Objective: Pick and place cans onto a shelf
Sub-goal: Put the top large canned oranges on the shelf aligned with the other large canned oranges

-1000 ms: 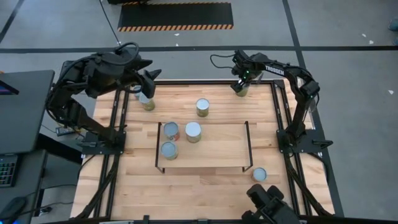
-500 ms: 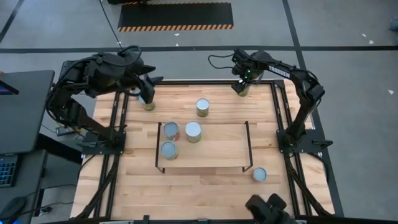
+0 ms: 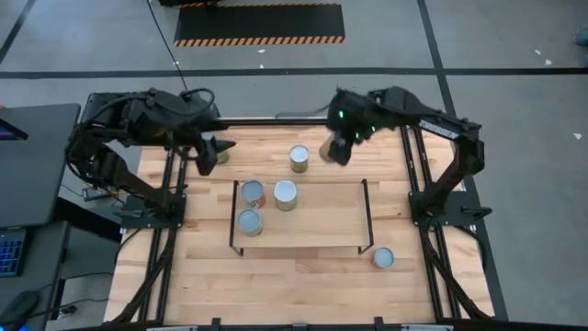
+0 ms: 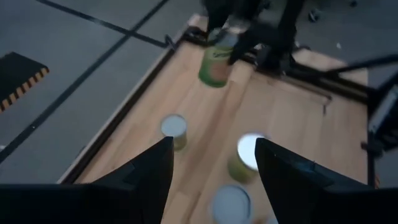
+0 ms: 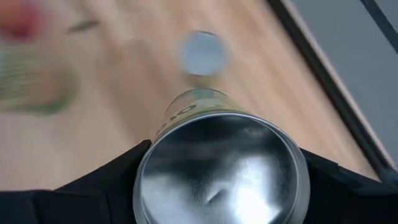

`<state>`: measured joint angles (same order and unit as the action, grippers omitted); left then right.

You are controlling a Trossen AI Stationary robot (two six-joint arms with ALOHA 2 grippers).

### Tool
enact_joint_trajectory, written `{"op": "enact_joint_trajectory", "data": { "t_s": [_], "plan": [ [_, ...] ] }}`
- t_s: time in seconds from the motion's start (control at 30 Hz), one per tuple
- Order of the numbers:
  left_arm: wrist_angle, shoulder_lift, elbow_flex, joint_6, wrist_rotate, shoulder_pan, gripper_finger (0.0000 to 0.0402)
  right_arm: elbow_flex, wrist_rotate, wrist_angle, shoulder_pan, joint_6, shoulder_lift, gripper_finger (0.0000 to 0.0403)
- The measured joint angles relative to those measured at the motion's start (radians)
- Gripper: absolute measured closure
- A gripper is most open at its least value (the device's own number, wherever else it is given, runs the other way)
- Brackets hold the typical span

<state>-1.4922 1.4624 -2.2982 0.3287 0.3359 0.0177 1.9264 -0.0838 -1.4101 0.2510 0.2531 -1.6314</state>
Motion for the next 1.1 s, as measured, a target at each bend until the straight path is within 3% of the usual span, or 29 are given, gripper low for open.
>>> {"op": "enact_joint_trajectory", "data": {
  "t_s": [0.2, 0.4, 0.6, 0.9, 1.1],
  "plan": [
    [-0.061, 0.001, 0.000, 0.000, -0.060, 0.053, 0.0170, 0.092, 0.003, 0.010, -0.255, 0.108, -0.002, 0.0088],
    [-0.064, 0.001, 0.000, 0.000, -0.077, 0.095, 0.0170, 0.098, 0.032, 0.119, -0.406, 0.165, -0.003, 0.0088],
    [-0.066, 0.002, 0.000, 0.009, -0.091, 0.135, 0.0170, 0.099, 0.043, 0.217, -0.484, 0.069, -0.003, 0.0088],
    [-0.063, 0.004, 0.001, 0.168, -0.090, 0.144, 0.0170, 0.102, 0.154, 0.339, -0.565, -0.093, -0.044, 0.0088],
    [-0.054, 0.004, 0.001, 0.184, -0.090, 0.144, 0.0170, 0.183, 0.163, 0.264, -0.617, -0.157, -0.124, 0.0088]
  ]
}}
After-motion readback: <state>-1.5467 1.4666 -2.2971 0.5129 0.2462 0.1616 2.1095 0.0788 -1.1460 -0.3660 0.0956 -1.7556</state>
